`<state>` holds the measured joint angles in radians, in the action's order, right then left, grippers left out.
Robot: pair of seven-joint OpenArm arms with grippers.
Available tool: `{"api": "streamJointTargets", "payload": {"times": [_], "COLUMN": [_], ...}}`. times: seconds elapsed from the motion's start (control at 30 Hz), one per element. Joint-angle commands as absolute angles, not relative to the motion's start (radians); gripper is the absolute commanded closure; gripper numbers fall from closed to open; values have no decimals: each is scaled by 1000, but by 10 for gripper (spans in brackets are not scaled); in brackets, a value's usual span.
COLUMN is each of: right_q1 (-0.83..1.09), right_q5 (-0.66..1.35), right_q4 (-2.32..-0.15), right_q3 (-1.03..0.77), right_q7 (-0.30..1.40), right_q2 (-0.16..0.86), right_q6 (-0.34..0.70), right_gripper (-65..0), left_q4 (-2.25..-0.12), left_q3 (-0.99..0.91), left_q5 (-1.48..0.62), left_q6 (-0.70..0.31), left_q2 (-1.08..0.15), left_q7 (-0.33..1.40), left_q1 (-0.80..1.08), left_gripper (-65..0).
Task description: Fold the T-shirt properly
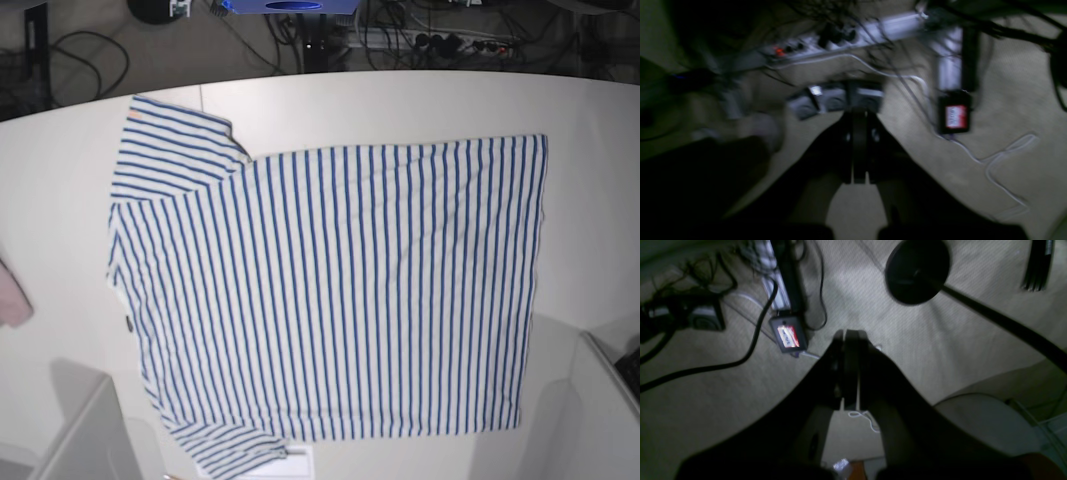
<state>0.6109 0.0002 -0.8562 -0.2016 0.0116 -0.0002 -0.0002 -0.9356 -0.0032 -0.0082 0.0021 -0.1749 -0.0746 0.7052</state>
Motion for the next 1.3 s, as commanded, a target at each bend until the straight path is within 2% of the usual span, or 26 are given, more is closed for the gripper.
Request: {"api": "streamJointTargets", "payload": {"times": [0.0, 0.17, 0.4, 0.63, 0.77, 0.97, 1.1, 1.23, 1.27], "right_q1": [656, 783, 941, 947, 851, 696, 591, 481, 447], "right_q5": [2, 2, 2, 2, 2, 2, 2, 4, 4], "right_q4": [-906, -1210, -1653, -1985, -2026, -2026, -2026, -2026, -2025], "right_q3": [-216, -288, -302, -308, -309, -308, -311, -309, -311], "right_q7": [8, 148, 260, 403, 447, 446, 447, 524, 570], "right_q2": [-2, -65, -127, -131, -128, -127, -127, -127, -127], "right_q6": [-4, -4, -4, -5, -5, 1, 140, 199, 216], "right_gripper": [0, 0, 0, 0, 0, 0, 0, 0, -5], "left_q4": [-993, -1265, -1575, -1850, -1960, -1965, -1968, -1965, -1966], "left_q3": [-2, -2, -2, -61, -165, -219, -228, -225, -228], "left_q5": [-8, -99, -309, -331, -323, -325, -334, -335, -335], "left_q6": [5, 5, 8, 8, 5, 5, 5, 5, 5], "left_q2": [-183, -257, -414, -487, -406, -351, -326, -311, -306], "left_q7": [-88, -87, -87, -93, -90, -87, -87, -84, -71], "left_q1": [759, 926, 1107, 1193, 1196, 1116, 1070, 1018, 1009], "left_gripper": [0, 0, 0, 0, 0, 0, 0, 0, -49]}}
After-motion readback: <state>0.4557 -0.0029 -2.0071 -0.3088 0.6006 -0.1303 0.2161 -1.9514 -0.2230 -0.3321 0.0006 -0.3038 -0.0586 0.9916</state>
